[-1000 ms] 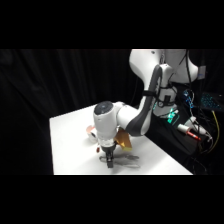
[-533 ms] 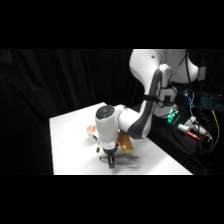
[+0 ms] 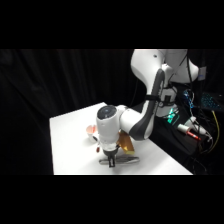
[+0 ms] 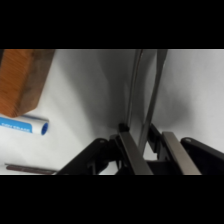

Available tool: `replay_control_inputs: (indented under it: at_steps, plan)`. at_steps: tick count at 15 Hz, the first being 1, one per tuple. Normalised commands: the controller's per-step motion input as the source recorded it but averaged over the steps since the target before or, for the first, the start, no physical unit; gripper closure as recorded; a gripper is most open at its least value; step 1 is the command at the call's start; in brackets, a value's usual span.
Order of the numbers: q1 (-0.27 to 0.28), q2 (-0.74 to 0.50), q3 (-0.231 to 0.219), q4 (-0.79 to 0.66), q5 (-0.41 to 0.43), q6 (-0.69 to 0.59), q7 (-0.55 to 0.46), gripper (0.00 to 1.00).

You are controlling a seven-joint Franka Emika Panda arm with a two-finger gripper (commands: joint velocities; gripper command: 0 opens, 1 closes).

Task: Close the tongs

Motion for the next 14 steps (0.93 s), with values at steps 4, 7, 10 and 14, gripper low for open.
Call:
replay_control_inputs:
  at_steps: [4,7,10,14]
  plan:
    - [0.051,0.02,-0.023,-0.01,0.047,0.06,-0.01,0.92]
    - [0.046,0.02,-0.015,0.01,0.043,0.03,-0.03,0.93]
    - [0.064,-0.02,-0.021,0.01,0.015,-0.01,-0.04,0.43]
    - [0.072,-0.09,-0.015,0.00,-0.007,-0.06,-0.06,0.11]
